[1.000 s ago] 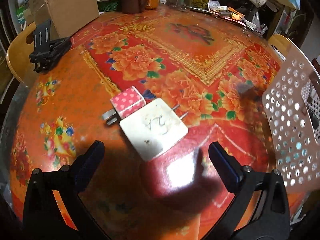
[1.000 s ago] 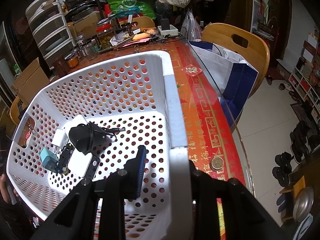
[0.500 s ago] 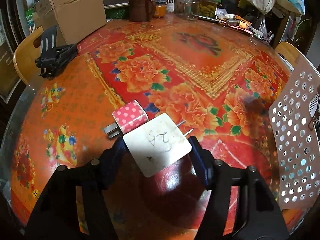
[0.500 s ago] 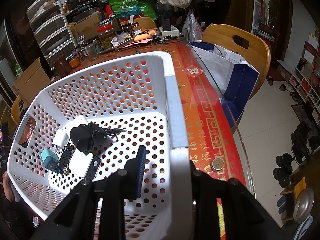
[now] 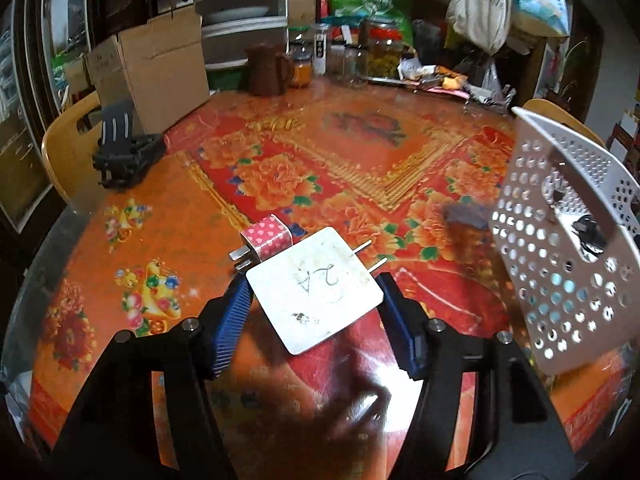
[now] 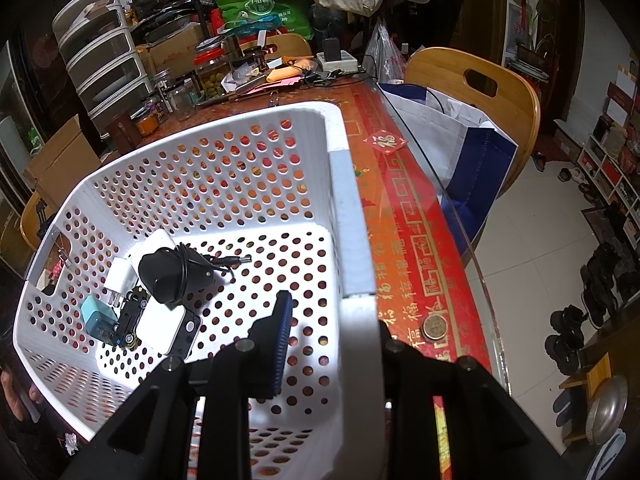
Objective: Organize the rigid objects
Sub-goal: 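Grasp the handwritten-marked white square charger with the left tool, then carry the white charger into the basket and release it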
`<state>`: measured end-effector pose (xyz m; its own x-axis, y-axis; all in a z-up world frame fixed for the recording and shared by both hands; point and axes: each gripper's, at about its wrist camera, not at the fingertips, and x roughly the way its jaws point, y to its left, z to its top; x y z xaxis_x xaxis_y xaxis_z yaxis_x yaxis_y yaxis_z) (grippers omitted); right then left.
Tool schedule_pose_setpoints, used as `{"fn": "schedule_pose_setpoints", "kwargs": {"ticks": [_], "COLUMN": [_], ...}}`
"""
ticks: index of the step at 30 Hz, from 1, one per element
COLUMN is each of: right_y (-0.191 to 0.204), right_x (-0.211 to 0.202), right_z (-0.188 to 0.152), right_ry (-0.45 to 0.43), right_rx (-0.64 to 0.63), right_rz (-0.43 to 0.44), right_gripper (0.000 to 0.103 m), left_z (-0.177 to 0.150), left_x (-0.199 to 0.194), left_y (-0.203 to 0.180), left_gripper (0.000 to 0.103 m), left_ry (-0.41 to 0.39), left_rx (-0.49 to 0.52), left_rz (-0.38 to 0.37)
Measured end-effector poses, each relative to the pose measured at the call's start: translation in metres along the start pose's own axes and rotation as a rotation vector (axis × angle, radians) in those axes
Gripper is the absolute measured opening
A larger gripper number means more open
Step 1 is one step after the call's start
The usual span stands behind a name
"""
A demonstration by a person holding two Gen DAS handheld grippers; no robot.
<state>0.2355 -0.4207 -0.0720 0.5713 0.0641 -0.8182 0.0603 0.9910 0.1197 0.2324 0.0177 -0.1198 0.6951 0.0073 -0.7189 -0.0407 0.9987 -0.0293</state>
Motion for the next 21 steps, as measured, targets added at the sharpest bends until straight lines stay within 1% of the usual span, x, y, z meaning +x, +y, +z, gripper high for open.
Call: {"fn": "schedule_pose_setpoints", "kwargs": {"ticks": [4, 8, 13, 21], "right_y": [0.0, -0.001, -0.001, 0.0], "right_x": [0.0, 0.001, 0.001, 0.001], "right_z": [0.0, 0.001, 0.001, 0.001], "right_ry": [0.002, 0.004, 0.006, 0.006], "right_rx": [-0.002, -0.004, -0.006, -0.009], "right_rz": [-0.002, -0.002, -0.001, 0.001], "right_gripper": [0.027, 0.027, 0.027, 0.027], "left_z": [0.004, 0.014, 0.031, 0.064], "left_x": [-0.021, -0.039, -0.046, -0.059], "left_y": [0.005, -0.001, -0.007, -0.028], "left_gripper": [0.06, 0.06, 0.06, 0.061], "left_ry": [-0.033, -0.072, -0.1, -0.131], "left_rx": [-0.012, 0.02, 0.049, 0.113], "left_rz": [-0.009, -0.004, 0.005, -0.027]}}
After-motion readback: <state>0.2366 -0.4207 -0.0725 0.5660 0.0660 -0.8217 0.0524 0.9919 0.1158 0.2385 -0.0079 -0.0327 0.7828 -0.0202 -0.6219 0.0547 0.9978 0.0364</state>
